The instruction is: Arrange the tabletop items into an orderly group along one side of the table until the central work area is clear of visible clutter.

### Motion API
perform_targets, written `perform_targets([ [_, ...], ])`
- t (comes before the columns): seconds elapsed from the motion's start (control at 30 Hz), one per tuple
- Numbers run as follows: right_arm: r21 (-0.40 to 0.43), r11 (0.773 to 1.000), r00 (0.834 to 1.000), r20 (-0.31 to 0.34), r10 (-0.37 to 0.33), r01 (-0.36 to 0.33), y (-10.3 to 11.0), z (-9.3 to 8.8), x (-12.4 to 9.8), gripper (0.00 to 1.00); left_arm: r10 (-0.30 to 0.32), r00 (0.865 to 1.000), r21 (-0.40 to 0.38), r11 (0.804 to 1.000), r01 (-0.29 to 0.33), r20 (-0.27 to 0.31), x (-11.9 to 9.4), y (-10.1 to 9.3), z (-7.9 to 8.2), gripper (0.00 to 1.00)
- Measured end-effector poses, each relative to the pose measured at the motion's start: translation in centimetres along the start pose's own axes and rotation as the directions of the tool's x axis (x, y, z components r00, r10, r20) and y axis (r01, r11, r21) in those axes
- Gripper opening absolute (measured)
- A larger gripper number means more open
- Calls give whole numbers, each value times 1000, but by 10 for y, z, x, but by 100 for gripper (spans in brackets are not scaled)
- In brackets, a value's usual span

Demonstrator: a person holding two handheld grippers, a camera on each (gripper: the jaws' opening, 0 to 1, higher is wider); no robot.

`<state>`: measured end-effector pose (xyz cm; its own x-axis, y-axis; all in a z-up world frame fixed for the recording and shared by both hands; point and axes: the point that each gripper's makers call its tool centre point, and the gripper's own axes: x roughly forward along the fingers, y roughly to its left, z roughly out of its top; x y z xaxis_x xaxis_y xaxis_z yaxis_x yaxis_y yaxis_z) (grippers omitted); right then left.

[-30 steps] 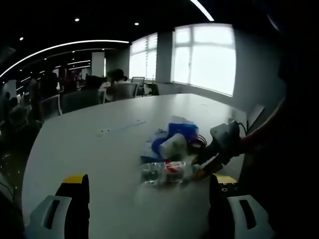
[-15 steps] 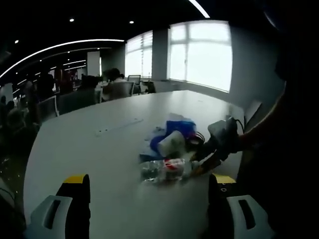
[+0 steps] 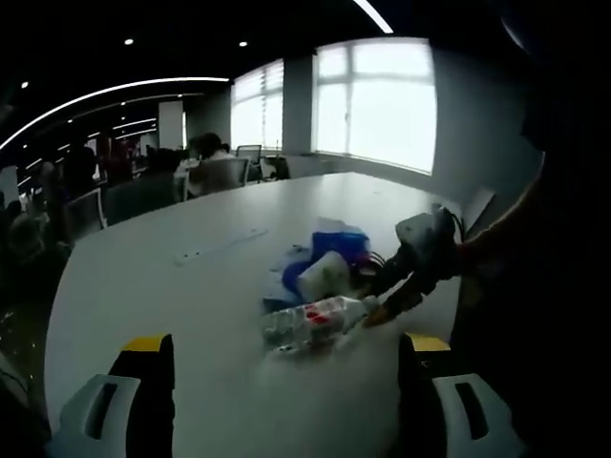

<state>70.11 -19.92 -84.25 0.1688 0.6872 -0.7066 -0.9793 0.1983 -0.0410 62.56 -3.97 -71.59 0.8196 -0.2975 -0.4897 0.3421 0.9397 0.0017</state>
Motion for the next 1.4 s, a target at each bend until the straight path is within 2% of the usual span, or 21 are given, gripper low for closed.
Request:
perform_targets([
  [0.27, -66, 998, 1000, 15, 12, -11, -5, 34, -11, 18, -20, 1000, 14, 1000, 19, 5, 2, -2, 3, 95],
  [0.37, -104, 995, 1000, -9, 4, -5, -6, 41, -12, 18, -26, 1000, 22, 999, 26, 8, 3, -2, 6, 95],
  [0.5, -89, 996, 1000, 6, 12, -11, -7, 53, -15, 18, -26, 999, 22, 999, 26, 21, 6, 0, 11, 95],
  [0.63, -112, 994, 1000, 3, 21, -20, -6, 64, -16, 18, -26, 999, 25, 999, 25, 31, 7, 1, 14, 95],
  [0.97, -208, 975, 996, -51, 72, -82, -11, 93, -16, 18, -18, 999, 27, 999, 17, 33, 7, 6, 14, 94],
  [1.13, -232, 968, 994, -64, 87, -100, -14, 107, -12, 18, -19, 999, 25, 1000, 18, 43, 8, 21, 8, 94],
  [1.4, -283, 948, 988, -90, 122, -143, -15, 126, -6, 18, -26, 999, 33, 999, 24, 41, 9, 23, 7, 93],
])
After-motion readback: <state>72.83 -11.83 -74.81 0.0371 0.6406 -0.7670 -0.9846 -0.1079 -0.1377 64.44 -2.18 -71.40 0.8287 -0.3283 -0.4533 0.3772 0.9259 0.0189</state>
